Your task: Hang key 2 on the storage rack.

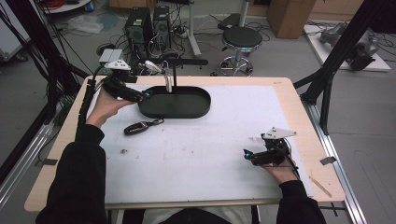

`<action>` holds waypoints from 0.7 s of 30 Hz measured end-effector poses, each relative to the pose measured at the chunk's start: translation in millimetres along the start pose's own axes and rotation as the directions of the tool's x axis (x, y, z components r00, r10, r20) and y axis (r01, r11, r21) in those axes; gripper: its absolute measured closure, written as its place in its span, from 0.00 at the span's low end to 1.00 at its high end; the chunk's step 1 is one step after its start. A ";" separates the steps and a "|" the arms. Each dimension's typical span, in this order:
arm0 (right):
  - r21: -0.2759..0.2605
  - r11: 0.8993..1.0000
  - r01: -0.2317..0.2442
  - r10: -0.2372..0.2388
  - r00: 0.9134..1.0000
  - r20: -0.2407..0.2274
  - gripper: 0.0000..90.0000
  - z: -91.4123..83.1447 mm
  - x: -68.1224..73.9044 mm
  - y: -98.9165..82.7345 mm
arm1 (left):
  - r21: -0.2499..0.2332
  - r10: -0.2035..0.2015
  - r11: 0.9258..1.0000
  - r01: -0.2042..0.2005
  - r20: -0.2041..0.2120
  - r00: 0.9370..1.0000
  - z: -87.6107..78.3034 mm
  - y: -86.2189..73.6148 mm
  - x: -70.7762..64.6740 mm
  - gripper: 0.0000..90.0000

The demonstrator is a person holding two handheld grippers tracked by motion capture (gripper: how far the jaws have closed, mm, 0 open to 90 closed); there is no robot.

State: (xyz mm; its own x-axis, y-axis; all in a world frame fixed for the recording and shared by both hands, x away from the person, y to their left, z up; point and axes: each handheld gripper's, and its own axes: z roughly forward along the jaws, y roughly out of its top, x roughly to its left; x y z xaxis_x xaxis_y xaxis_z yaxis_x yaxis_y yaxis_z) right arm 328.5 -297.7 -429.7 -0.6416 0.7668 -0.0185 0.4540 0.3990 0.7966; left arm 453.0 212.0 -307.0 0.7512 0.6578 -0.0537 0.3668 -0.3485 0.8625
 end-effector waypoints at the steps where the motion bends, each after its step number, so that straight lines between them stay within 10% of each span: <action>1: 0.002 1.000 -0.001 0.001 1.000 0.000 0.02 -0.2 0.1 0.1 | 0.002 0.001 1.000 -0.001 0.004 1.000 0.7 -1.8 -0.9 0.02; 21: 0.004 1.000 0.007 -0.007 1.000 0.000 0.02 -0.3 0.2 -0.4 | 0.133 0.034 0.990 -0.038 0.036 0.999 15.4 -33.4 -11.3 0.02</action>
State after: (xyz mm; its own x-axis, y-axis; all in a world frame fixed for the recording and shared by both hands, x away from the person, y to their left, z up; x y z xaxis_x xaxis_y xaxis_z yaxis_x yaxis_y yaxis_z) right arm 328.0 -297.8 -429.8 -0.6448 0.7640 -0.0238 0.4522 0.4063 0.7940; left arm 440.7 205.9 -343.0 0.7828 0.6209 -0.0428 0.4074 -0.4593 0.7894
